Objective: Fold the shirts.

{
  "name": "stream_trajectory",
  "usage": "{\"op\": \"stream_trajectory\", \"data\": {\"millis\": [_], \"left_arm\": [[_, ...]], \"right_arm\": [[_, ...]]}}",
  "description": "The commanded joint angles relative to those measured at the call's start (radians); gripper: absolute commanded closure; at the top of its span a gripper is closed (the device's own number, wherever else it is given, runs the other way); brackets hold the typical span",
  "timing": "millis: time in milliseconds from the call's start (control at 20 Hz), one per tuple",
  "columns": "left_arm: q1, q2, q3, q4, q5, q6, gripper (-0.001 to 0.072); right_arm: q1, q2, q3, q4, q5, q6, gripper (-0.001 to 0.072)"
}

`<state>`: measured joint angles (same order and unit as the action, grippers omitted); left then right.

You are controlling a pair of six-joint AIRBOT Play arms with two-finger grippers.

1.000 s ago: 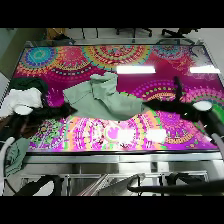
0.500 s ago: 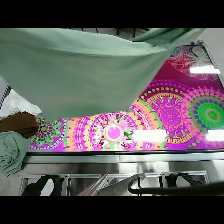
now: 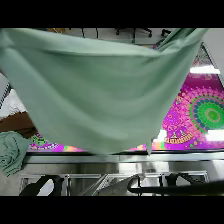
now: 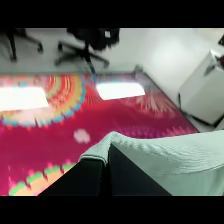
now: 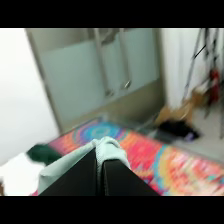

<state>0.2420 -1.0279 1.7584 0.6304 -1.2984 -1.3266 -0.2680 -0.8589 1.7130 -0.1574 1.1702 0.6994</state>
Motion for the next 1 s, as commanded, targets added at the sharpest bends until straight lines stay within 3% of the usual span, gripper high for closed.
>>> {"op": "stream_trajectory", "data": {"millis": [0, 100, 200, 450, 500, 550, 600, 650, 700, 850, 950], "left_arm": [[-0.087, -0.154, -0.126, 0.146, 0.044, 0.026, 0.0693], [-0.129, -0.249, -0.202, 0.305, 0.136, 0.024, 0.0693], [-0.139, -0.365, -0.252, 0.375, 0.202, 0.024, 0.0693], [-0.103, -0.591, -0.262, 0.361, 0.263, 0.024, 0.0688], [-0.099, -0.613, -0.262, 0.36, 0.257, 0.024, 0.0686], [-0.093, -0.626, -0.262, 0.365, 0.243, 0.024, 0.0678], [-0.084, -0.629, -0.262, 0.364, 0.224, 0.024, 0.0391], [-0.067, -0.628, -0.255, 0.364, 0.19, 0.021, 0.0007], [-0.049, -0.628, -0.236, 0.365, 0.137, 0.017, 0.004], [0.028, -0.622, -0.194, 0.365, -0.092, 0.016, 0.004], [0.071, -0.58, -0.281, 0.368, -0.183, 0.016, 0.0041]], "right_arm": [[0.198, -0.196, -0.085, -0.127, -0.064, -0.053, 0.0694], [0.299, -0.351, -0.11, -0.278, -0.229, -0.043, 0.0694], [0.322, -0.497, -0.11, -0.296, -0.31, -0.01, 0.0694], [0.3, -0.659, -0.11, -0.25, -0.304, -0.011, 0.0676], [0.29, -0.66, -0.11, -0.25, -0.295, -0.01, 0.0539], [0.272, -0.652, -0.109, -0.251, -0.274, -0.003, 0.0452], [0.245, -0.638, -0.109, -0.251, -0.229, 0.008, 0.0451], [0.205, -0.619, -0.109, -0.254, -0.161, 0.013, 0.0451], [0.154, -0.597, -0.109, -0.276, -0.088, 0.053, 0.0451], [-0.008, -0.539, -0.111, -0.443, 0.113, 0.24, 0.045], [-0.107, -0.516, -0.129, -0.526, 0.242, 0.285, 0.045]]}}
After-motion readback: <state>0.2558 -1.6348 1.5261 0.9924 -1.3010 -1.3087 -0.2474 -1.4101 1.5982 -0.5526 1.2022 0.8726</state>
